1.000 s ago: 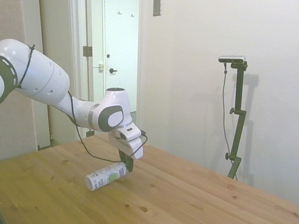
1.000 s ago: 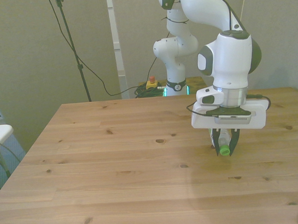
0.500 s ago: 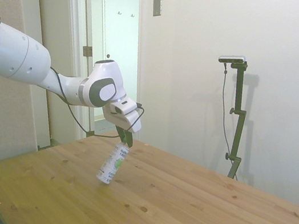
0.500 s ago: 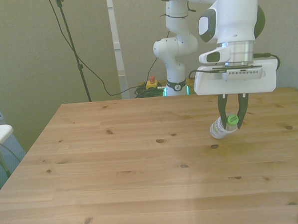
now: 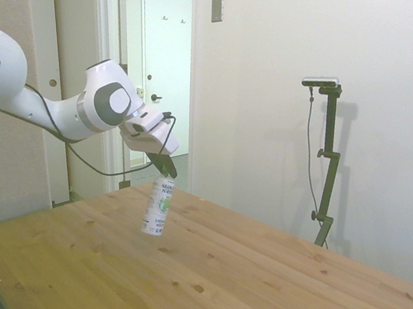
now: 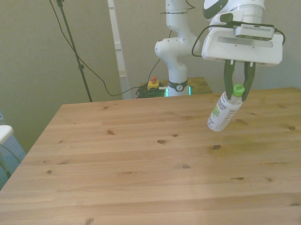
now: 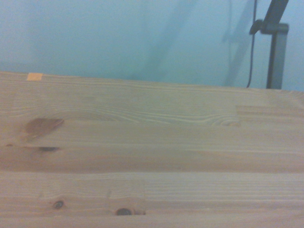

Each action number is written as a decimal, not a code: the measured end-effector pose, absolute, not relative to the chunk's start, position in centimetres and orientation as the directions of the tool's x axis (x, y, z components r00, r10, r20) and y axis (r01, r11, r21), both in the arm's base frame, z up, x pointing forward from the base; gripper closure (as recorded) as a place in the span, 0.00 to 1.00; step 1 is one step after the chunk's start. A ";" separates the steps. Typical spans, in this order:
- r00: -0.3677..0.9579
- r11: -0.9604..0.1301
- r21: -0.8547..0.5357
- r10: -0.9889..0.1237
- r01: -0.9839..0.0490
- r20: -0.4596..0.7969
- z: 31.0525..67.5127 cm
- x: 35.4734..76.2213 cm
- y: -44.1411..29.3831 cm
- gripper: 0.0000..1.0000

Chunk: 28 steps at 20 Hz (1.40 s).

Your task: Stand the water bottle

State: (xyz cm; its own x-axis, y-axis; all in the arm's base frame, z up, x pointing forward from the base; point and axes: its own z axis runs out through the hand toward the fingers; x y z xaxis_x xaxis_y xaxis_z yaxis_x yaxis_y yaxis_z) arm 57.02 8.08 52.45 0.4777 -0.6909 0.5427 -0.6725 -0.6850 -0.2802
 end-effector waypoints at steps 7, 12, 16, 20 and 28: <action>0.305 -0.654 -0.370 -0.683 -0.659 0.664 49.9 54.0 5.5 1.00; 0.208 -0.601 -0.451 -0.723 -0.660 0.658 48.0 54.0 3.1 1.00; 0.151 -0.578 -0.510 -0.742 -0.637 0.653 46.0 54.5 2.1 1.00; 0.113 -0.555 -0.556 -0.763 -0.618 0.636 44.4 55.2 2.4 1.00; 0.085 -0.539 -0.596 -0.780 -0.595 0.620 43.5 55.2 2.1 0.00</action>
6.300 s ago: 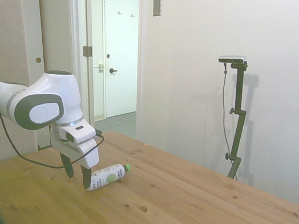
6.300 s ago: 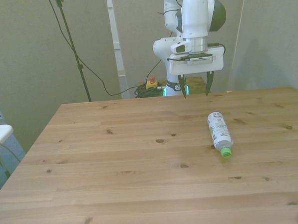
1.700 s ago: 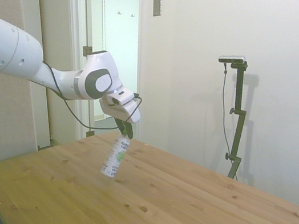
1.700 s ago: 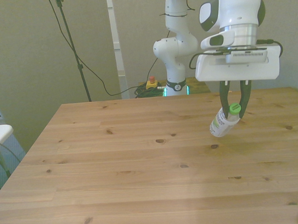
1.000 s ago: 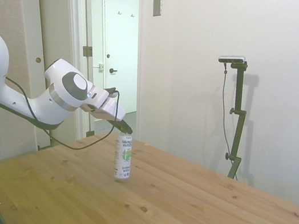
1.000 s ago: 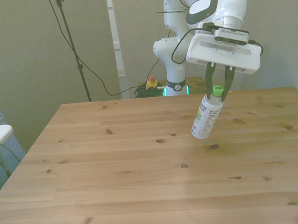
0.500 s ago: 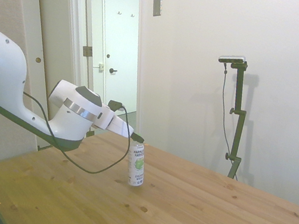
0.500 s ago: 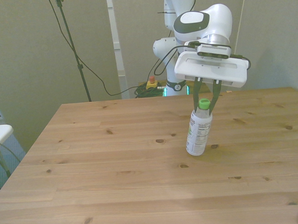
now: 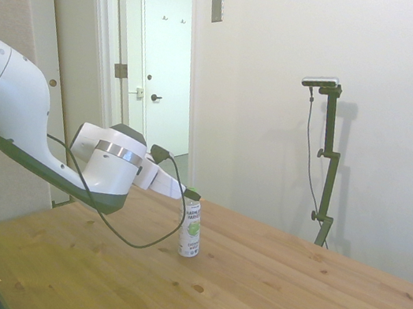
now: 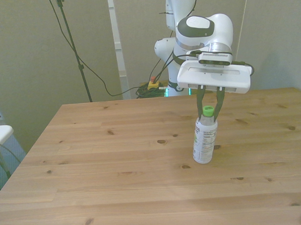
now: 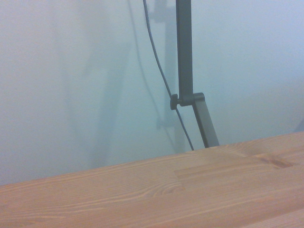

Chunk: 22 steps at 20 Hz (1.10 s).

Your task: Stand the water bottle

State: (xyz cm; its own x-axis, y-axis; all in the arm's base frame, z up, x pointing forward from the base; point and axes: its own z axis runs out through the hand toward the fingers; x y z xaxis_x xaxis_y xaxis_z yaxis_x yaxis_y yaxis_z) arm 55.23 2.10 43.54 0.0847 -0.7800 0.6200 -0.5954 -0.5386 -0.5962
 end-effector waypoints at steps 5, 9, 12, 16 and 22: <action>0.089 -0.535 -0.600 -0.786 -0.594 0.612 43.6 55.0 1.7 0.00; 0.090 -0.533 -0.601 -0.788 -0.596 0.610 43.5 54.9 1.6 0.00; 0.097 -0.530 -0.597 -0.790 -0.602 0.605 43.0 54.6 1.3 0.00; 0.100 -0.523 -0.594 -0.796 -0.611 0.597 42.6 54.3 0.7 0.00; 0.093 -0.517 -0.600 -0.799 -0.611 0.594 42.9 54.2 0.2 0.00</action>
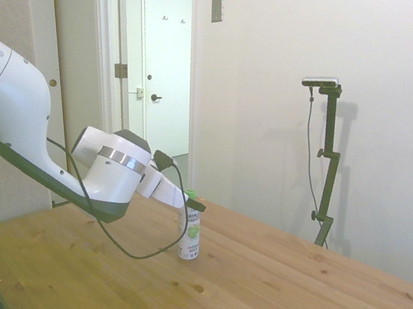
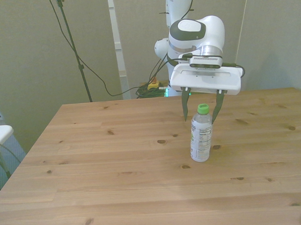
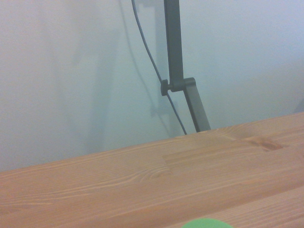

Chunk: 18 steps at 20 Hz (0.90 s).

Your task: Stand the water bottle

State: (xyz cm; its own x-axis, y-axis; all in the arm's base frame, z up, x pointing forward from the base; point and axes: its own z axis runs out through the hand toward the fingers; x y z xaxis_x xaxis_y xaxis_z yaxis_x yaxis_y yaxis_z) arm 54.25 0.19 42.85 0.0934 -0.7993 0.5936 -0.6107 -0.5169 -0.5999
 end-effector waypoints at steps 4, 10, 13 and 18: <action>0.098 -0.523 -0.607 -0.800 -0.599 0.592 43.3 54.2 1.0 0.00; 0.081 -0.525 -0.638 -0.803 -0.563 0.590 46.1 53.3 2.1 0.00; 0.080 -0.524 -0.652 -0.809 -0.548 0.582 48.1 51.8 2.9 0.00; 0.176 -0.547 -0.626 -0.813 -0.556 0.555 49.4 49.5 5.6 0.00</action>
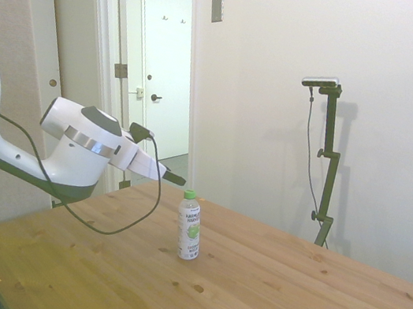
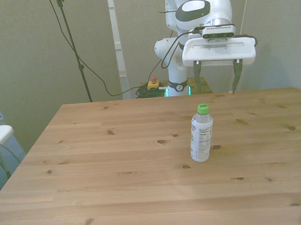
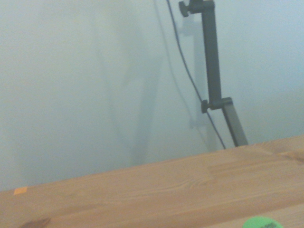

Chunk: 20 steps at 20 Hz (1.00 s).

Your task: Stand the water bottle

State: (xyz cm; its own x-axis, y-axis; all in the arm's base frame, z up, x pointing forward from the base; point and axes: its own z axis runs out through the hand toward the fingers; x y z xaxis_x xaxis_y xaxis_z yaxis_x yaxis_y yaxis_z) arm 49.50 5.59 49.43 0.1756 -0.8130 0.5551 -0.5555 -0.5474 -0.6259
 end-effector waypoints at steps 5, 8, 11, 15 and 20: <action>0.262 -0.558 -0.604 -0.819 -0.569 0.510 51.3 48.1 7.0 0.00; 0.326 -0.564 -0.568 -0.820 -0.599 0.470 52.8 46.3 6.9 0.00; 0.390 -0.575 -0.512 -0.815 -0.638 0.429 55.9 44.3 3.8 0.00; 0.444 -0.587 -0.458 -0.808 -0.668 0.387 60.9 42.1 -2.6 0.00; 0.549 -0.620 -0.384 -0.784 -0.684 0.289 59.6 41.8 -4.2 0.00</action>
